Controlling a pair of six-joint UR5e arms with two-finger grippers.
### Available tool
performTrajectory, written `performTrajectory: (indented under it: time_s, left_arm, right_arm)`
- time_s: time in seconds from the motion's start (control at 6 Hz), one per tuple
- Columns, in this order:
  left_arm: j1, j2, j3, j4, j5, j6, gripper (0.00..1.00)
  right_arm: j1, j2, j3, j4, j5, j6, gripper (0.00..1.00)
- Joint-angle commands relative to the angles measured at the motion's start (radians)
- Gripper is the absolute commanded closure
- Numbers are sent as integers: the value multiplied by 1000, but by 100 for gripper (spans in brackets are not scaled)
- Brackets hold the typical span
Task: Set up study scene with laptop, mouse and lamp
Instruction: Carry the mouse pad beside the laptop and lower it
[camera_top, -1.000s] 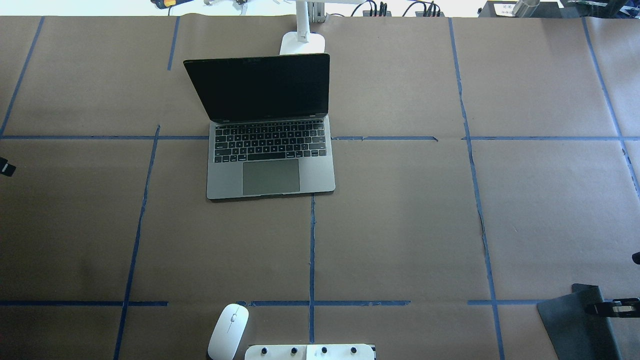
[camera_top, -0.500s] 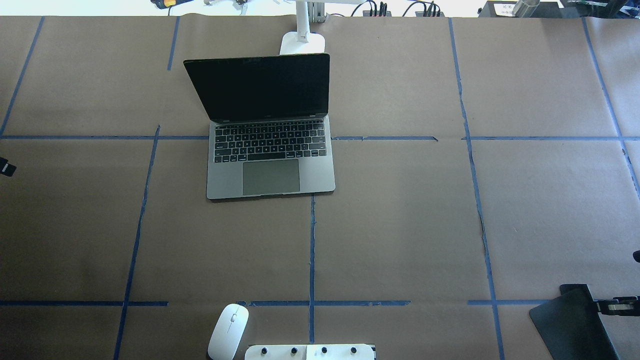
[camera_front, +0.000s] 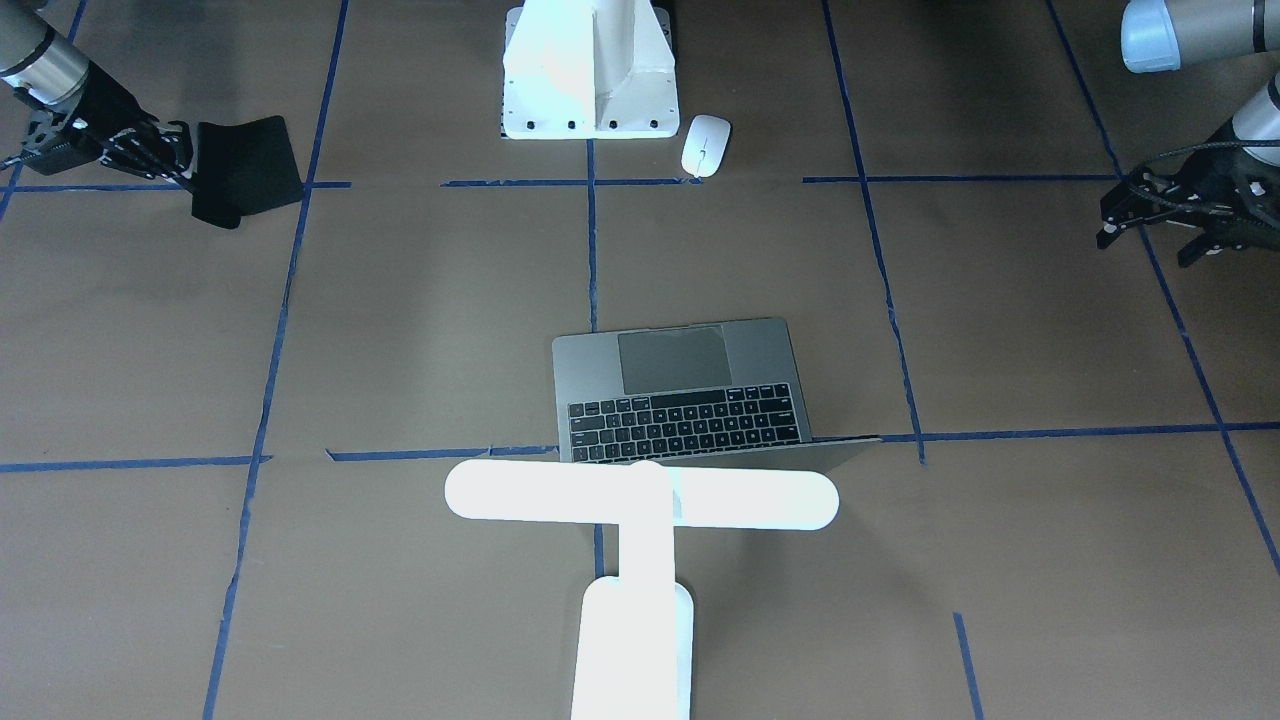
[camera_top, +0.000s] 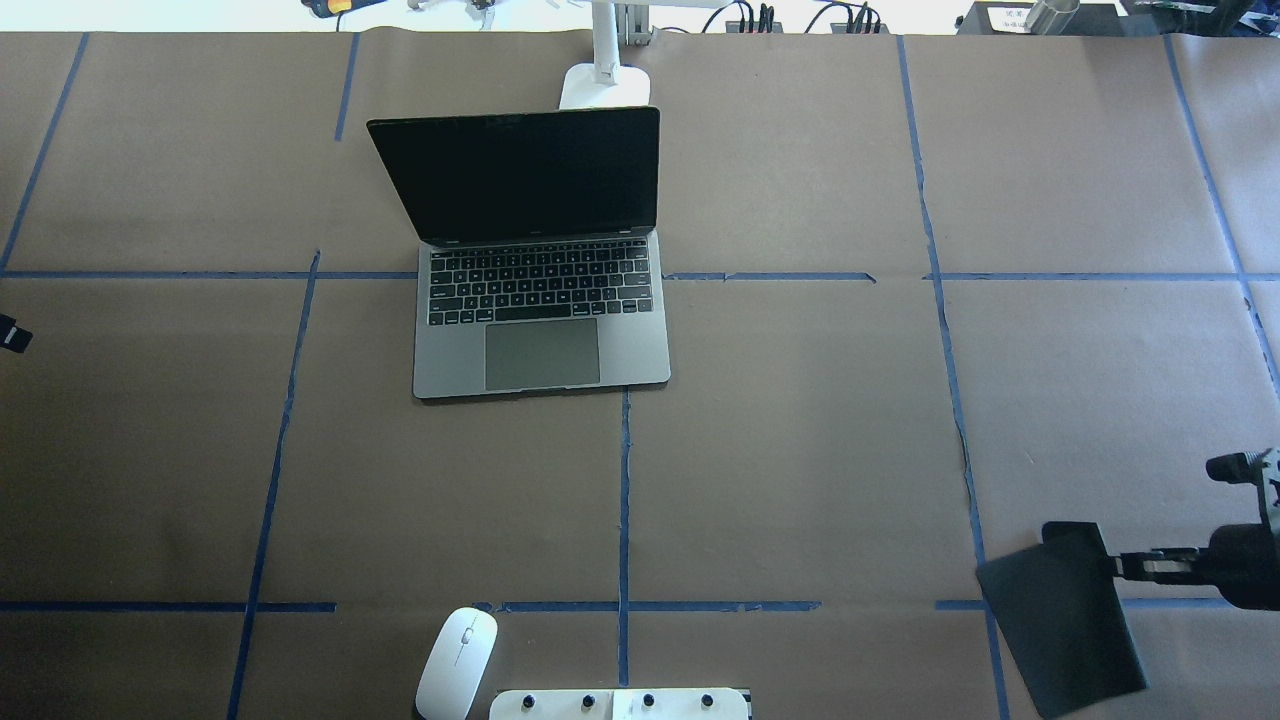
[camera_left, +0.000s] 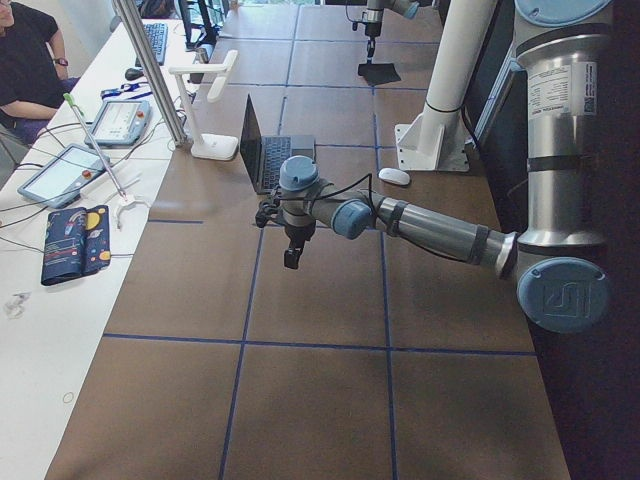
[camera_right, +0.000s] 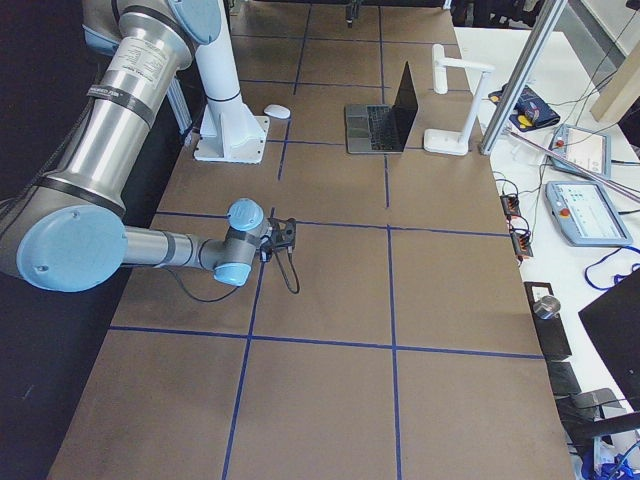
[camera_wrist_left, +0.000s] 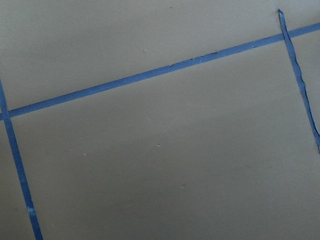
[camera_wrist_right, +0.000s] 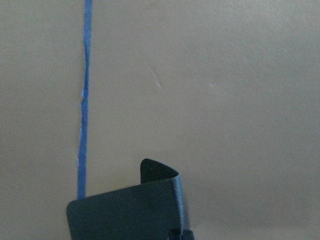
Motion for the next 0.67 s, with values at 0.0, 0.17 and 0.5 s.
performTrajectory:
  time_s: [0.0, 0.17, 0.5]
  left_arm:
    - [0, 0, -1, 0, 0, 0, 0]
    - [0, -3, 1, 0, 0, 0, 0]
    - [0, -9, 1, 0, 0, 0, 0]
  right_arm:
    - [97, 164, -63, -26, -3, 45, 100]
    - [141, 244, -106, -72, 1, 45, 100]
    - [251, 502, -113, -417, 102, 33, 100]
